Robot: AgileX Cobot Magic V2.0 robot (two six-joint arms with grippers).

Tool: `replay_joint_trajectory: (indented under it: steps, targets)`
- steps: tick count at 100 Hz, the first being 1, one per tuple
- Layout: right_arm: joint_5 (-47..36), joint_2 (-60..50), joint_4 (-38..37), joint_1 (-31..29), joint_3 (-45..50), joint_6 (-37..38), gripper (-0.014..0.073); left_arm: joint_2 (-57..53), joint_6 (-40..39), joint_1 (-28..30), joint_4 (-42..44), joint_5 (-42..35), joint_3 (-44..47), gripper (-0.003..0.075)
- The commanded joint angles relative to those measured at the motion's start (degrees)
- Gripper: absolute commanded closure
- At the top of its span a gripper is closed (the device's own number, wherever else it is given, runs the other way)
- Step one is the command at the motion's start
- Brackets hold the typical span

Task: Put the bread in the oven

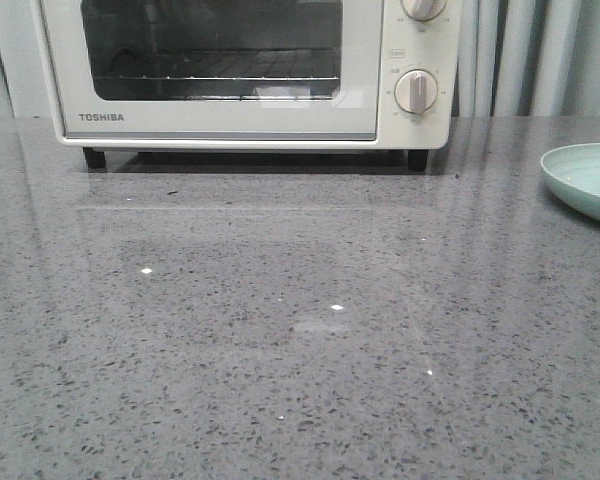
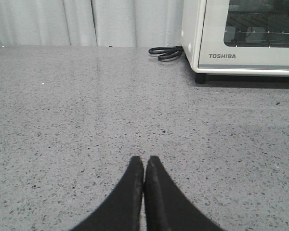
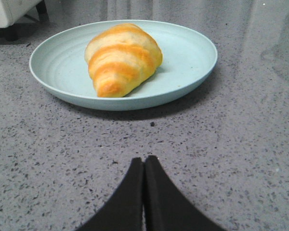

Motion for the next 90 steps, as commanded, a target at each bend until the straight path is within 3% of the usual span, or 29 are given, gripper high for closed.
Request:
replay_joint_trajectory:
  steps: [1,49,62,71,90]
  targets:
    - [-1.67,-1.10,-0.95,0.01,1.46,-0.24,0.0669,-1.60,0.01,0.02,-0.57,-4.77,1.27,0.0741]
    - [-1.67,-1.10,-0.95,0.01,1.46,-0.24,0.0669,-1.60,0.01,0.02,-0.57,-4.88,1.27,0.0742]
    - [-1.91,-1.10,-0.95,0.01,1.46,-0.24,0.0669,-1.60,0.01,0.02,-0.57,-8.97,1.27,0.0741]
    - [-5.71,-1.10,-0.95,0.01,1.46,-0.24,0.0669,-1.60,0.01,0.02,-1.16,-14.19,1.27,0.0741]
    - [-20.15,-1.10,-0.95,0.01,1.46,-0.24,0.0669,-1.60,-0.26,0.02,-11.76,-21.83,1.27,0.0741]
